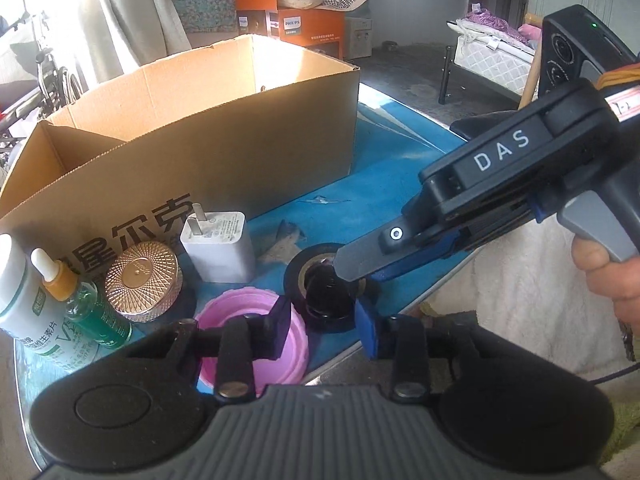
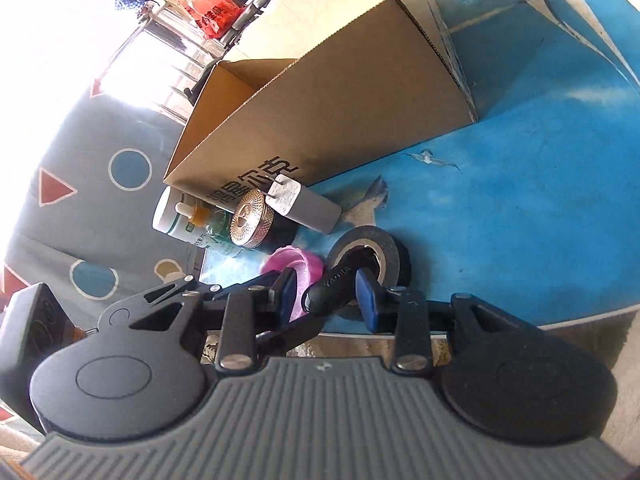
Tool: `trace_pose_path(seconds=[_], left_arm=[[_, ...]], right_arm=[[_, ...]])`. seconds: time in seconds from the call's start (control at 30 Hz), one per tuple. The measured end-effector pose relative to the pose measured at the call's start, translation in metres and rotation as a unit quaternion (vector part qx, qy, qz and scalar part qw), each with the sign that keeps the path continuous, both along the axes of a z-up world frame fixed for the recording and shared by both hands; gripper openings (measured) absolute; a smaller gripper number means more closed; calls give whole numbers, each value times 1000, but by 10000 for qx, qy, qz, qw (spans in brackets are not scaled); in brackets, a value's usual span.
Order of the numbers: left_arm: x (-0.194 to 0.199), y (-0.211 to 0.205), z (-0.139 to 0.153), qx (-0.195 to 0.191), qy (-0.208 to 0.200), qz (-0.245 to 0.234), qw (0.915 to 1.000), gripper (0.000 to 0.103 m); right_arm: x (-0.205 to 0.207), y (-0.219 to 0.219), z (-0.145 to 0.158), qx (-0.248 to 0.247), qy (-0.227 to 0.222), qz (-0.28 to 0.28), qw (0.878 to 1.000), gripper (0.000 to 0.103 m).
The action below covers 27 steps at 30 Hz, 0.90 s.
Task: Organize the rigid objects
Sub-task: 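Grasp the black item inside the tape roll with the right gripper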
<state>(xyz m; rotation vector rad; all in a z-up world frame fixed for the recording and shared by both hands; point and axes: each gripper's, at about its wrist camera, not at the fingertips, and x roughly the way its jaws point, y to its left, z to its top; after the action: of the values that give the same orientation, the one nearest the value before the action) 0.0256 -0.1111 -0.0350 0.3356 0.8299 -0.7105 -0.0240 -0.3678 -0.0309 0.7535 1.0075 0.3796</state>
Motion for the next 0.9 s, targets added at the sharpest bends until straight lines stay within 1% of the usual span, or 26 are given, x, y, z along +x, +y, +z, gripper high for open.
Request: trace_pose_path(seconds=[0.07,0.17,0.33,0.47,0.53,0.77,0.9], left_arm=[[4,0,-3,-71,224,31,9997,30],[9,0,-4,-149,312,50,9994,30],[11,3,-1,-366,406,9,9985,30],[20,6,-4,-533,597,27,9968,30],[24,5,-6,-559,660,41,9962,30],[32,-1,-9,-597,713,9,9957,32],[37,-6,-9,-580,710,40,9958,32]], right_arm=[[-1,-3,-9,344,221,-99,9991,32],[-1,-5,-18,623,416,-195,9970,32],[1,-6,-28,1020,606,-298,9925,33],[3,-11,-29,1184,576,-422,9904,33],[5,-13,-30,1232,598,-484,9894,33],[13,-14,-39,1260,810,-670,9865,32],[20,-12,-41,1250,821,-734,9860,30]])
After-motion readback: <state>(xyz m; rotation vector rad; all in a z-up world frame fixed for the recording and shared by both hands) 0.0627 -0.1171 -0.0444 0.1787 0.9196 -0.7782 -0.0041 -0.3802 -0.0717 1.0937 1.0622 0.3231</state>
